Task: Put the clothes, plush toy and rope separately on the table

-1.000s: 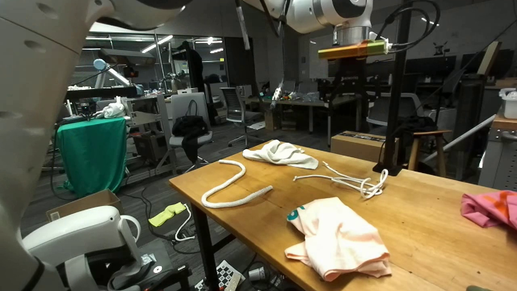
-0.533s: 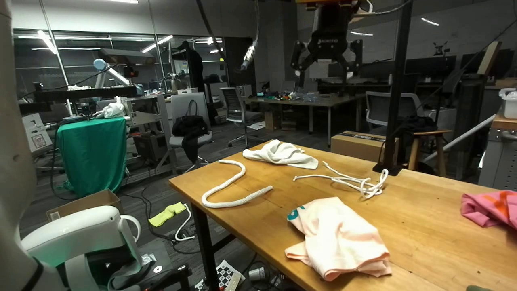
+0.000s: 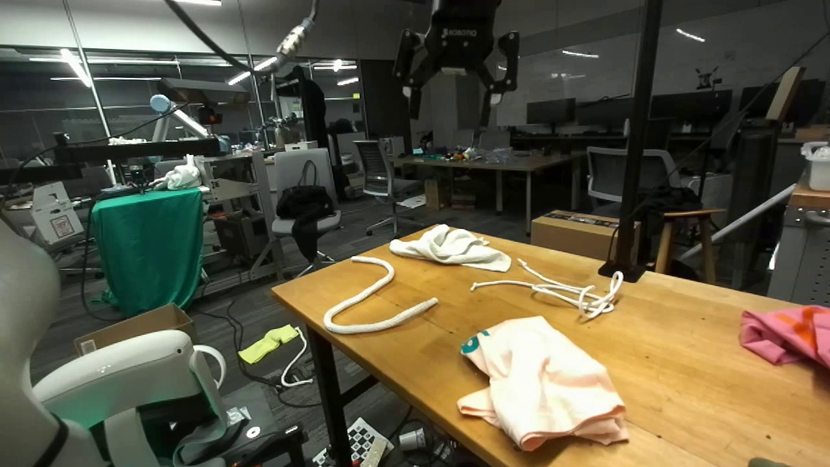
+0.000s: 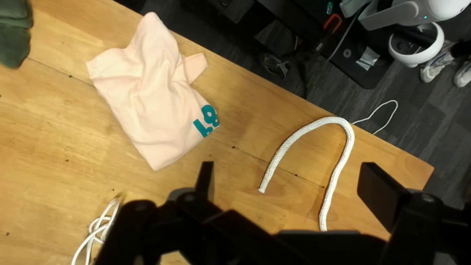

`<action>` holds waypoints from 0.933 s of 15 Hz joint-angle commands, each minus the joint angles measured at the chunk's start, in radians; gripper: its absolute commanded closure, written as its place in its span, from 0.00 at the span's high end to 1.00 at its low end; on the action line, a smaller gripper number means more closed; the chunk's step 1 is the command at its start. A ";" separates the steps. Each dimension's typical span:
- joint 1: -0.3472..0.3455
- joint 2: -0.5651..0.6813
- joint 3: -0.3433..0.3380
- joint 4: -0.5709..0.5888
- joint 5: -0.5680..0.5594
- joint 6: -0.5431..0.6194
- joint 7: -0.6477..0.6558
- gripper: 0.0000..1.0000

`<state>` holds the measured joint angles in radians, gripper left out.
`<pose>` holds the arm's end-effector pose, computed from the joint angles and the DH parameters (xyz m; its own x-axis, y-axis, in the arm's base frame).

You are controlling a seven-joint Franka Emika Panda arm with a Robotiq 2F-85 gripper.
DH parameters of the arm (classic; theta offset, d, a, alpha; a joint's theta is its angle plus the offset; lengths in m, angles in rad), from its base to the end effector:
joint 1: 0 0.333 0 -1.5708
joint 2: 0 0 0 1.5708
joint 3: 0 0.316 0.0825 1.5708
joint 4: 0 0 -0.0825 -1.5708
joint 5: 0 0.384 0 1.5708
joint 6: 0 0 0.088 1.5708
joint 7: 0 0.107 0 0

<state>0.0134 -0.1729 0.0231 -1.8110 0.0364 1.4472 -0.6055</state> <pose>0.4812 0.0227 0.5933 0.7875 0.6008 -0.1376 0.5861 -0.7990 -0.1346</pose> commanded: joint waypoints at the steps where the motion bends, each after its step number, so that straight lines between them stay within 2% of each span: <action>1: 0.031 -0.220 -0.020 -0.250 0.060 0.192 -0.028 1.00; 7: 0.082 -0.497 -0.034 -0.591 0.094 0.528 0.014 1.00; 10: 0.099 -0.595 -0.061 -0.723 0.092 0.671 0.044 1.00; 11: 0.105 -0.613 -0.080 -0.748 0.087 0.692 0.038 1.00; 12: 0.111 -0.529 -0.070 -0.663 0.048 0.619 0.045 1.00; 14: 0.117 -0.553 -0.082 -0.691 0.041 0.623 0.044 1.00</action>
